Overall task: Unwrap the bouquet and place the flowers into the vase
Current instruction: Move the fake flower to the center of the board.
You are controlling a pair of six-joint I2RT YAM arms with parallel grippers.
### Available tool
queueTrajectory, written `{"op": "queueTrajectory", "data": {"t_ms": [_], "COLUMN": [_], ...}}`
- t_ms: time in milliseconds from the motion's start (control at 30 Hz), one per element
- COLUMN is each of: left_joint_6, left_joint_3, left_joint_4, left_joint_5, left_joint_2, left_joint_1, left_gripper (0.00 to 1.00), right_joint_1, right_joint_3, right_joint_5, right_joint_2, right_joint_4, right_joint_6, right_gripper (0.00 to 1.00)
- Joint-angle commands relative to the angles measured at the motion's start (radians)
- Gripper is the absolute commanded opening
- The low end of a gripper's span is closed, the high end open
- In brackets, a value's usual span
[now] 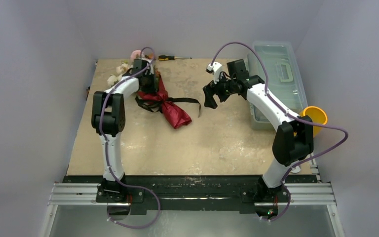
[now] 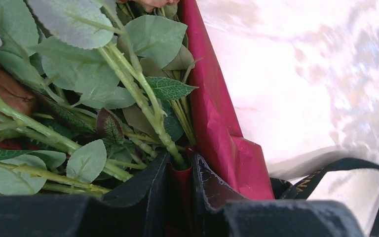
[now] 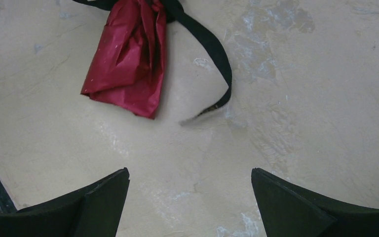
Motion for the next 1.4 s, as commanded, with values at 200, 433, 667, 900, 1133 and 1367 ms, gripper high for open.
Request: {"op": "queueTrajectory", "data": {"t_ms": [200, 433, 667, 900, 1133, 1367], "left_joint_6": [0.194, 0.224, 0.396, 0.633, 0.907, 1.227], "left_joint_3": [-0.048, -0.091, -0.032, -0.011, -0.426, -0.596], "left_joint_4": [-0.08, -0.079, -0.112, -0.218, 0.018, 0.069], "left_joint_5": [0.173, 0.305, 0.502, 0.625, 0.665, 0.653], "left_joint_2": [-0.04, -0.101, -0.212, -0.347, -0.685, -0.757], "left_joint_1": [-0.158, -0.206, -0.103, 0.003, 0.009, -0.119], "left_gripper": [0.13, 0.21, 0.78, 0.82, 0.86, 0.92], "right_joint_1": [0.004, 0.004, 0.004, 0.003, 0.027, 0.054], "right_joint_3": [-0.091, -0.14, -0.084, 0.005, 0.142, 0.221], "right_joint_5": [-0.05, -0.098, -0.123, -0.181, -0.251, -0.296], "right_joint_2": [-0.072, -0.072, -0.012, 0.088, 0.268, 0.378], "right_joint_4": [-0.005, -0.005, 0.001, 0.045, -0.039, -0.053], "right_joint_6": [0.034, 0.024, -0.038, -0.116, -0.144, -0.158], "right_gripper": [0.98, 0.97, 0.94, 0.92, 0.91, 0.9]}}
